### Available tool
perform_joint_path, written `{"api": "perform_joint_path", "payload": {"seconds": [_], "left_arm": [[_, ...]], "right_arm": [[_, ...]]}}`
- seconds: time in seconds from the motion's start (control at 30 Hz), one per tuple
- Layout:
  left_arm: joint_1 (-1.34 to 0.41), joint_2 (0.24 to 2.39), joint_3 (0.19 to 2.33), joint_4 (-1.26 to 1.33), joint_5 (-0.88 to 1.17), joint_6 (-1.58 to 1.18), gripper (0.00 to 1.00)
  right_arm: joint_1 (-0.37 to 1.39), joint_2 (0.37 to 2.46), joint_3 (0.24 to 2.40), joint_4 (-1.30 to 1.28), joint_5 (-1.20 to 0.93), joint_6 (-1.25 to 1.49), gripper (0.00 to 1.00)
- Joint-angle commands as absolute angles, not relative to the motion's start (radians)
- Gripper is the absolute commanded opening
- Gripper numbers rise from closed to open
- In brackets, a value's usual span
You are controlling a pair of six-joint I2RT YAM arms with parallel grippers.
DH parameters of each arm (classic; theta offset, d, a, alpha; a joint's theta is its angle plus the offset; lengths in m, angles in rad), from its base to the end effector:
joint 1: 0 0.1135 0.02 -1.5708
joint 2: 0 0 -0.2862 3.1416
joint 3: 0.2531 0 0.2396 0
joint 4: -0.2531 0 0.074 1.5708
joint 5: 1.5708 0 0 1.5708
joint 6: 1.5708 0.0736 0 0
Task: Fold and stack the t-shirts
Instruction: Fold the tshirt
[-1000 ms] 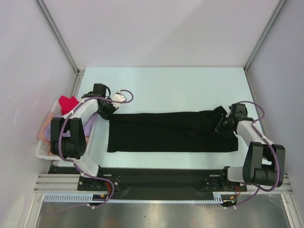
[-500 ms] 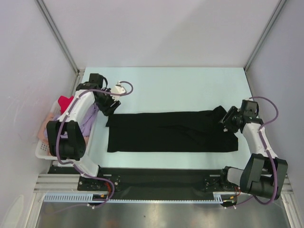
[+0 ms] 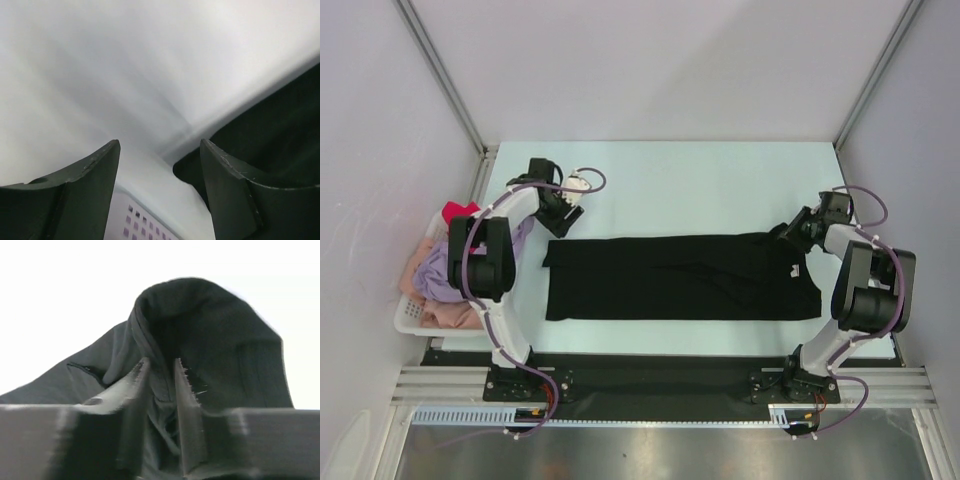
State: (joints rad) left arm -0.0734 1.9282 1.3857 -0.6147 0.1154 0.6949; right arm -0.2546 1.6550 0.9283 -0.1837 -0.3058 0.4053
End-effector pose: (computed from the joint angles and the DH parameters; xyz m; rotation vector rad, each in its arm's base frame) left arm 0.4072 -0.0384 0.1785 1.0473 2.5031 0.0248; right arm 0.3402 -0.0656 0.1755 0.6772 2.3801 0.4435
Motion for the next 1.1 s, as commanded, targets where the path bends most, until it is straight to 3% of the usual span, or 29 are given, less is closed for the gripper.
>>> {"api": "perform_joint_path", "payload": {"seconds": [0.0, 0.03, 0.07, 0.2, 0.63, 0.73, 0.77, 0.83, 0.9, 1.07], "left_arm": [[-0.081, 1.959, 1.376, -0.551, 0.167, 0.686, 0.71], [-0.083, 1.966, 1.373, -0.554, 0.176, 0.687, 0.69], [-0.084, 1.971, 1.361, -0.555, 0.189, 0.690, 0.67], [-0.083, 1.973, 1.341, -0.581, 0.238, 0.692, 0.00], [-0.031, 1.931, 1.279, -0.483, 0.118, 0.611, 0.00], [-0.031, 1.907, 1.279, -0.494, 0.149, 0.612, 0.00], [-0.031, 1.902, 1.284, -0.503, 0.169, 0.624, 0.00], [-0.032, 1.876, 1.282, -0.503, 0.207, 0.623, 0.16], [-0.032, 1.855, 1.293, -0.505, 0.230, 0.609, 0.31], [-0.031, 1.827, 1.324, -0.515, 0.276, 0.578, 0.45]], "right_arm": [[-0.242, 1.696, 0.979, -0.083, -0.348, 0.417, 0.23], [-0.245, 1.716, 0.979, -0.078, -0.345, 0.420, 0.16], [-0.252, 1.726, 0.979, -0.081, -0.324, 0.425, 0.02], [-0.301, 1.715, 0.957, -0.063, -0.293, 0.460, 0.00], [-0.325, 1.726, 0.940, -0.112, -0.212, 0.474, 0.01], [-0.328, 1.694, 0.940, -0.132, -0.199, 0.477, 0.18], [-0.328, 1.683, 0.942, -0.136, -0.196, 0.471, 0.34], [-0.327, 1.645, 0.953, -0.170, -0.189, 0.465, 0.43], [-0.327, 1.615, 0.957, -0.190, -0.184, 0.459, 0.45], [-0.331, 1.485, 0.960, -0.331, -0.088, 0.454, 0.46]]}}
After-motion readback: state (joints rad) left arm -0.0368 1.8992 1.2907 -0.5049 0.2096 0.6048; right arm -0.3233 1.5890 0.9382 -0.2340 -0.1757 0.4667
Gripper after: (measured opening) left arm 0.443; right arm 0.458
